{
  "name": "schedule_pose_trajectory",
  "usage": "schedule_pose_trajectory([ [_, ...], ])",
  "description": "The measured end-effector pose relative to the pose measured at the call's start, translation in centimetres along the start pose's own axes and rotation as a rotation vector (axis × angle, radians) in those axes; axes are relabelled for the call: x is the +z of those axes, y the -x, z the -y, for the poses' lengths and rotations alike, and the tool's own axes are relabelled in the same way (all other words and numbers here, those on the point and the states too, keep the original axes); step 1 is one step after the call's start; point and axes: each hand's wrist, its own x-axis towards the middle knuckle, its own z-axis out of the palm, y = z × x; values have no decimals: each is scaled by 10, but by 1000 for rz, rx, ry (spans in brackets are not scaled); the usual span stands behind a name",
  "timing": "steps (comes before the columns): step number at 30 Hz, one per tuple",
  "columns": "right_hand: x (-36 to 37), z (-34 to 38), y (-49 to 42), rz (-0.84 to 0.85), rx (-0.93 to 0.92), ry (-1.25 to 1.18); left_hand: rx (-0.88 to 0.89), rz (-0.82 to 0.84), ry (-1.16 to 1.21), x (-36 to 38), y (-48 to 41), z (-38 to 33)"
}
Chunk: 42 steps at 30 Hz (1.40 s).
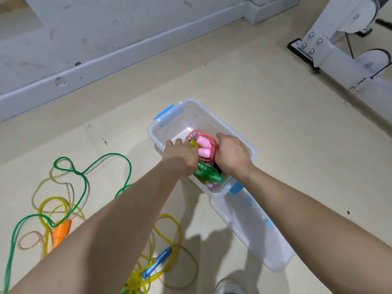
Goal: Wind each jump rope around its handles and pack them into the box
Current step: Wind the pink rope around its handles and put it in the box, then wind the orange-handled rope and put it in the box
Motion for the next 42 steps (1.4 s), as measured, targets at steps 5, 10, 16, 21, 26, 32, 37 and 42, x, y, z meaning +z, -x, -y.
schedule_pose_trajectory([
  [5, -5, -1, 16, -56, -7, -13, 9, -87, 152, -11, 17, 0],
  [10, -35, 32, 37, 53, -20, -10, -17, -132, 298, -35, 62, 11],
  [16, -76, 111, 79, 396, -224, 130, -127, -72, 334, -56, 149, 38],
  [21, -110, 186, 132, 512, -432, 346, -246, -32, 310, -54, 248, 67],
  [26, -118, 237, 178, 452, -495, 357, -346, -42, 357, -39, 335, 89],
  [32, -57, 255, 219, 479, -498, 328, -406, 19, 434, 17, 390, 101],
  [37, 11, 237, 232, 595, -422, 365, -461, 114, 578, 84, 406, 99],
  [42, 69, 209, 224, 648, -340, 329, -489, 203, 722, 141, 399, 94],
])
